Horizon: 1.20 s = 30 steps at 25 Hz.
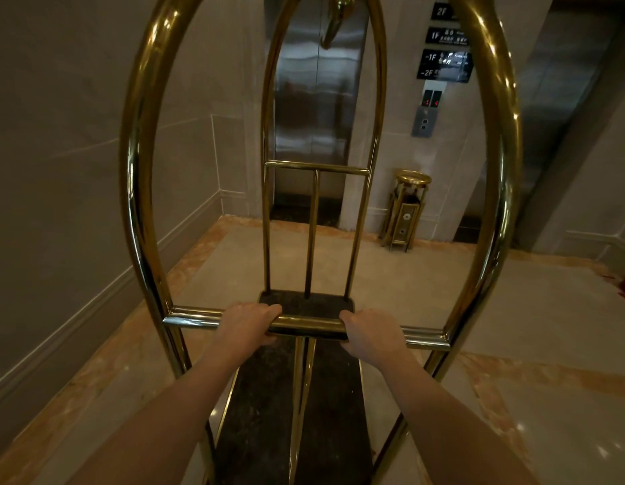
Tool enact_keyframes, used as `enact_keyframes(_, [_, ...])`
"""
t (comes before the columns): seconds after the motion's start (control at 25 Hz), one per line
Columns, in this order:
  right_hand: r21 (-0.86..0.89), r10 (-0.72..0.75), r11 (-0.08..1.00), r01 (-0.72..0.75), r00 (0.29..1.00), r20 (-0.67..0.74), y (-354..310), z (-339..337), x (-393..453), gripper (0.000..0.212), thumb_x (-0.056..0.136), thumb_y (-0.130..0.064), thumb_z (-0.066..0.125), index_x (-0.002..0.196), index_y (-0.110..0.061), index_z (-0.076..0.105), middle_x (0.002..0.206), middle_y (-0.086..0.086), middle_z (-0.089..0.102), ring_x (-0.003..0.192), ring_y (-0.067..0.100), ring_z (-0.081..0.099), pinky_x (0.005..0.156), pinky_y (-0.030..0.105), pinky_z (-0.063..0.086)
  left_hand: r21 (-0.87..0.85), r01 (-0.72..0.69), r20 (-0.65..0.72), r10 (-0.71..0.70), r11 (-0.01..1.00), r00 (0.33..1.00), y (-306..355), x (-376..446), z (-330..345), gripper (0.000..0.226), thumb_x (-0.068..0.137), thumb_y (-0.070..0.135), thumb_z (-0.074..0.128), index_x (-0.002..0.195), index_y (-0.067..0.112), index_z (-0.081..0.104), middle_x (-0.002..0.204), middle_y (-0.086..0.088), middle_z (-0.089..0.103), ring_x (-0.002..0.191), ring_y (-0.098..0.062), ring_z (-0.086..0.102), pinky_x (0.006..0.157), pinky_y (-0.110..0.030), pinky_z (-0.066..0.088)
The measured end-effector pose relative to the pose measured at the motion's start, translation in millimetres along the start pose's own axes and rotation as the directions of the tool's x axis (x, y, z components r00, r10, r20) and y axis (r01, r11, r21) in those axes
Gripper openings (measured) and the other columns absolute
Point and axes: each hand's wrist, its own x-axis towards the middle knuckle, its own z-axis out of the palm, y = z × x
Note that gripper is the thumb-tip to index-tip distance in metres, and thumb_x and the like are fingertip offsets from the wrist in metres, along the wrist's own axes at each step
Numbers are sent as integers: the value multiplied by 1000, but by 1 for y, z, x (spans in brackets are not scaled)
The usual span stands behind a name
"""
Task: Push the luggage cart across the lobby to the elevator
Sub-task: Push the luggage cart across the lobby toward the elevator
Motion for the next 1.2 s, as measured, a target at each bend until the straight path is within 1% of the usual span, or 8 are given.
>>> enact_keyframes(0.12, [-16, -28, 999, 28, 1000, 4, 20, 5, 36, 27, 90, -40, 62, 108, -21, 56, 82, -3, 62, 73, 18, 61, 64, 31, 49, -12, 9, -17, -10, 1000, 1000, -14, 38, 8, 31, 81, 38, 68, 107, 31, 53, 101, 7, 66, 92, -16, 62, 83, -34, 47])
enact_keyframes(0.2, [-17, -41, 999, 41, 999, 0, 32, 8, 59, 28, 90, -40, 62, 108, -21, 56, 81, -3, 62, 73, 18, 61, 65, 32, 51, -28, 18, -23, -18, 999, 1000, -21, 62, 11, 28, 80, 37, 69, 103, 31, 54, 97, 8, 66, 89, -14, 61, 80, -33, 47])
enact_keyframes(0.28, [-29, -46, 999, 46, 999, 2, 44, 14, 82, 26, 91, -40, 61, 107, -21, 56, 76, -3, 58, 69, 17, 60, 62, 31, 49, -21, 26, -24, -26, 999, 999, -28, 86, 15, 25, 80, 36, 69, 100, 31, 54, 94, 8, 65, 85, -14, 61, 77, -32, 46])
enact_keyframes(0.44, [-45, -42, 998, 41, 999, -10, 64, 25, 124, 24, 92, -39, 60, 106, -21, 56, 71, -6, 47, 62, 14, 48, 58, 28, 42, -8, 35, -34, -35, 999, 999, -43, 132, 22, 22, 80, 37, 68, 96, 33, 54, 90, 9, 64, 81, -13, 60, 76, -31, 46])
enact_keyframes(0.68, [-22, -19, 1000, 19, 1000, 1, 95, 40, 192, 24, 91, -38, 62, 107, -23, 55, 73, -7, 49, 64, 13, 50, 61, 27, 45, 23, 7, -70, -6, 1000, 998, -70, 202, 37, 25, 81, 39, 67, 100, 31, 54, 91, 8, 64, 83, -14, 61, 76, -32, 44])
enact_keyframes(0.84, [-34, 17, 999, -17, 1000, 20, 116, 53, 243, 22, 90, -39, 62, 104, -24, 54, 72, -8, 48, 62, 13, 49, 59, 27, 43, 3, -15, -61, 16, 1000, 998, -90, 253, 45, 23, 82, 39, 65, 100, 30, 53, 92, 8, 65, 82, -14, 61, 80, -34, 48])
enact_keyframes(1.04, [-19, 42, 999, -41, 998, 56, 141, 66, 304, 23, 90, -40, 62, 105, -26, 54, 75, -8, 54, 64, 13, 53, 59, 27, 44, -2, -46, -57, 45, 999, 997, -117, 314, 56, 24, 82, 39, 64, 101, 30, 52, 93, 7, 64, 83, -15, 61, 77, -33, 48])
enact_keyframes(1.2, [-38, 45, 998, -43, 997, 62, 162, 76, 354, 24, 89, -44, 60, 103, -26, 54, 74, -8, 55, 63, 13, 54, 59, 28, 45, -45, -51, -67, 48, 998, 997, -136, 364, 63, 24, 82, 38, 65, 101, 29, 54, 94, 6, 64, 85, -15, 61, 79, -33, 47])
